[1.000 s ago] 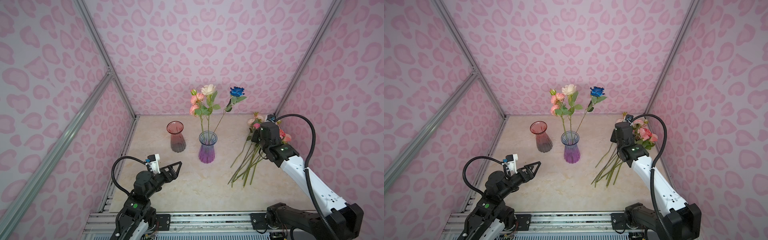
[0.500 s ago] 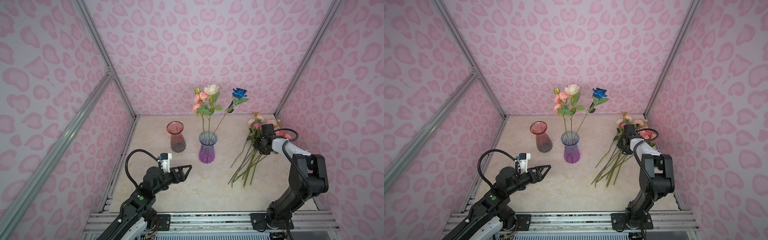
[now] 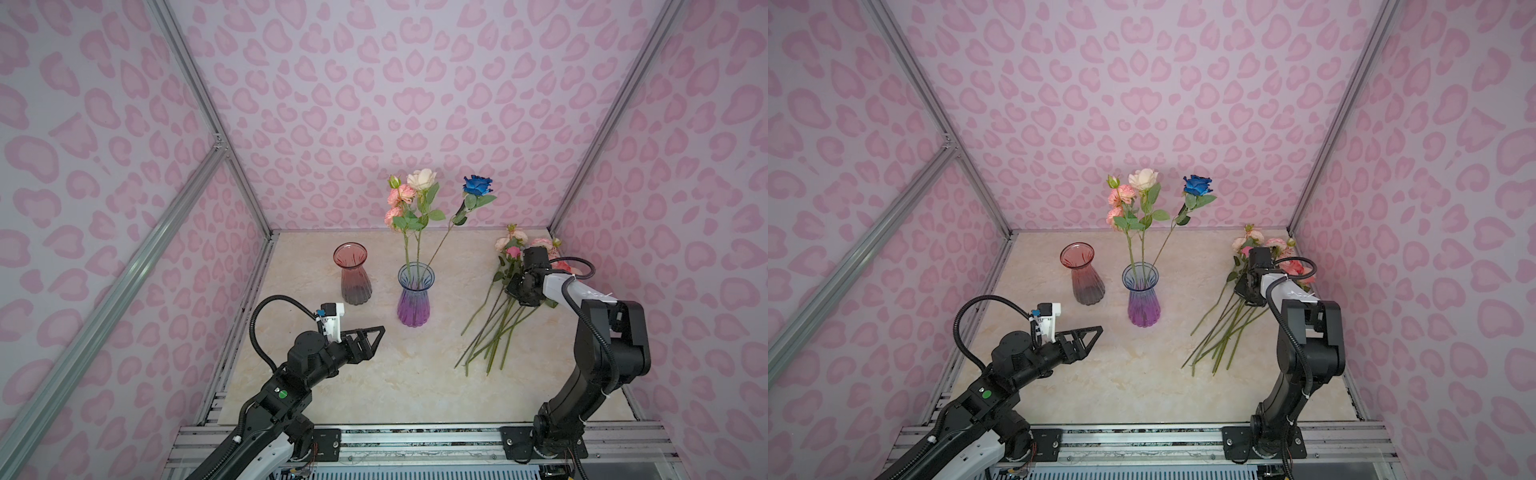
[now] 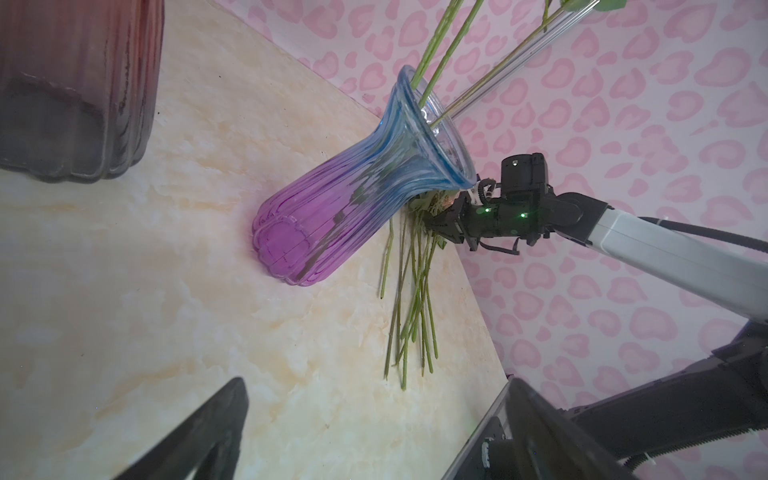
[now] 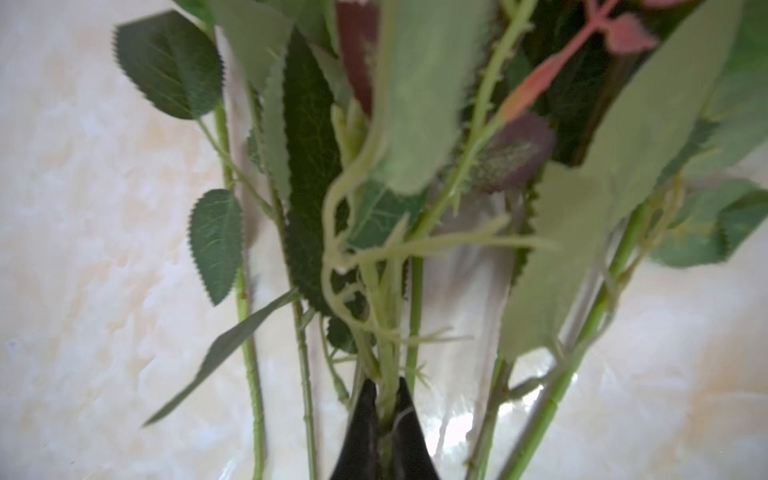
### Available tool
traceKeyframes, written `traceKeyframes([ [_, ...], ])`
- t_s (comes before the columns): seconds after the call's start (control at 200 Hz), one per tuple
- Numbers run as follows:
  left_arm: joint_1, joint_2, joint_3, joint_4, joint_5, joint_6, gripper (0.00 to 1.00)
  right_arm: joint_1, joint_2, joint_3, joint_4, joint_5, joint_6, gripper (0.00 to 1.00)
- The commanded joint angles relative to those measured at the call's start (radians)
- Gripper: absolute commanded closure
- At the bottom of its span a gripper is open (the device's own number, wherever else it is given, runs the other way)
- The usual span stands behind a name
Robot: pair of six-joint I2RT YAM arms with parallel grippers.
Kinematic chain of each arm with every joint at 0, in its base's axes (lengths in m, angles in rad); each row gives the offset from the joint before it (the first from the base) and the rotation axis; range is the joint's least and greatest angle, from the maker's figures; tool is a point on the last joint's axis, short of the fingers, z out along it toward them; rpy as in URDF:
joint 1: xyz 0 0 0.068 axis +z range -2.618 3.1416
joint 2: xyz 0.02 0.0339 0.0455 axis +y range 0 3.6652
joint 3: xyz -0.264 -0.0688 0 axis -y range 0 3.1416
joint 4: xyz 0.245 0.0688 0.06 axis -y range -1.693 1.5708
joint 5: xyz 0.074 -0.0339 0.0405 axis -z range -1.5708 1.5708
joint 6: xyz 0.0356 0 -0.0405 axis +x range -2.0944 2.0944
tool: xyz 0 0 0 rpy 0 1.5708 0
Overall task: Arrange the flowers into the vase
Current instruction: 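Move the right gripper back to the rose pile and grasp a stem, then lift the light pink rose spray high with the right gripper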
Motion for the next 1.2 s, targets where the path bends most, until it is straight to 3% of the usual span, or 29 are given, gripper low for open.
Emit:
traceKeyframes([
  [0.0,-0.001,0.015,0.025,0.004,-0.019,0.017,0.02,0.019,-0.083,-0.013,0.008,-0.014,-0.016,0.99],
  [0.325,-0.002,0.061,0.078,-0.004,-0.011,0.051,0.02,0.124,-0.43,0.021,0.011,-0.051,-0.025,0.99],
  [0.455,-0.001,0.042,0.093,-0.031,-0.029,0.069,0.02,0.216,-0.551,0.092,0.013,0.045,-0.073,0.99],
  [0.635,-0.001,-0.075,0.092,-0.136,-0.236,0.041,0.02,0.406,-0.638,0.186,0.081,0.179,-0.164,0.99],
  [0.845,-0.001,-0.269,0.043,-0.201,-0.397,-0.005,0.01,0.534,-0.558,0.382,0.144,0.184,-0.189,0.98],
  [1.195,-0.001,-0.331,0.036,-0.255,-0.369,-0.018,0.01,0.652,-0.272,0.691,0.229,0.214,-0.259,1.0],
])
